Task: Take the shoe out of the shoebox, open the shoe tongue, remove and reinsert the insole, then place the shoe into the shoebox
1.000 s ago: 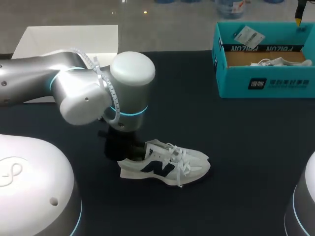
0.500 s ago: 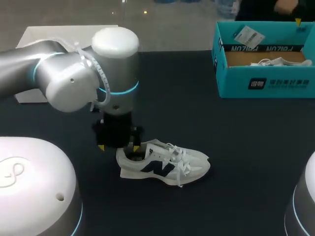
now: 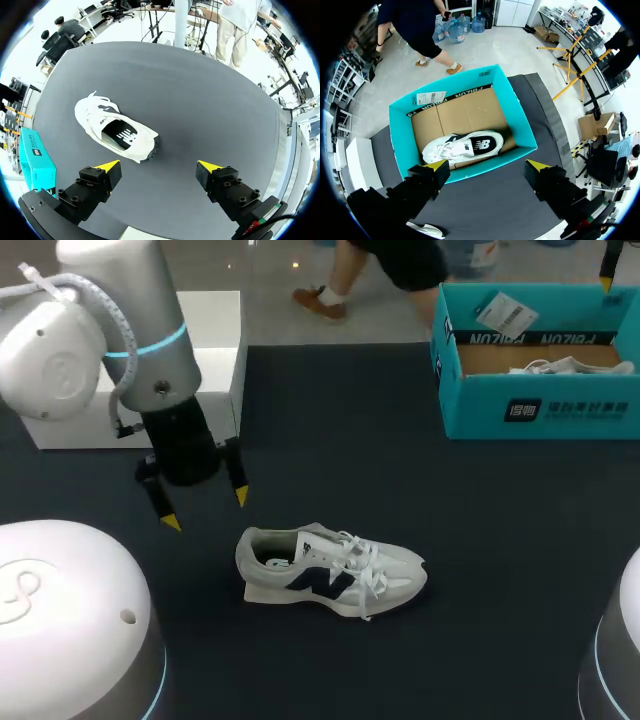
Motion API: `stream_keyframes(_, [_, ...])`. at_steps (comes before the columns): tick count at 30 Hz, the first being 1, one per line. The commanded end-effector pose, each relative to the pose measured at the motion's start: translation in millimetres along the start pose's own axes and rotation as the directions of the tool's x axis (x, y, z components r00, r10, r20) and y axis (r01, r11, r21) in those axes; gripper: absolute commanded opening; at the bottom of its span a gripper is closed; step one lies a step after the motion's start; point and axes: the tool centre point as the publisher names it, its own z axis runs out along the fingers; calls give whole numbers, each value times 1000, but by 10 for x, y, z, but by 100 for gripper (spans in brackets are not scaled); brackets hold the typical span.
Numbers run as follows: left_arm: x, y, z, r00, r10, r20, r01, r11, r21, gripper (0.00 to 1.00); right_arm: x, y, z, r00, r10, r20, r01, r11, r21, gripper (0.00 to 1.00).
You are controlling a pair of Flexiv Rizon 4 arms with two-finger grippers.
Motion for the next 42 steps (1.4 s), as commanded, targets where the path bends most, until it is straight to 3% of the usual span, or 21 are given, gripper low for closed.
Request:
stream_keyframes(1, [154,94,-30,980,-128,154,102,981,166,100,-3,-10,0,1000,0,-2,0,1000,-2,100])
stream_keyframes(3, [128,98,-34,992,-46,115,29,989,143,100,-3,-10,0,1000,0,-2,0,1000,-2,100])
stream_keyframes(17, [128,98,-34,992,-46,115,29,989,143,100,-3,-10,0,1000,0,-2,0,1000,-2,100])
stream_keyframes(20, [99,156,-91,906,-345,247,255,908,331,100,-3,-10,0,1000,0,-2,0,1000,-2,100])
stream_keyframes(22, [117,215,-128,799,-518,305,353,815,459,100,-3,-10,0,1000,0,-2,0,1000,-2,100])
stream_keyframes(25, [183,277,-156,675,-663,324,414,703,578,100,-3,-10,0,1000,0,-2,0,1000,-2,100])
stream_keyframes(32, [378,257,-101,503,-796,337,473,580,663,100,-3,-10,0,1000,0,-2,0,1000,-2,100])
stream_keyframes(37, [538,193,-13,426,-834,351,487,539,688,100,-3,-10,0,1000,0,-2,0,1000,-2,100])
stream_keyframes(40, [567,71,91,547,-783,297,471,580,664,100,-3,-10,0,1000,0,-2,0,1000,-2,100])
stream_keyframes(42, [567,71,91,547,-783,297,471,580,664,100,-3,-10,0,1000,0,-2,0,1000,-2,100])
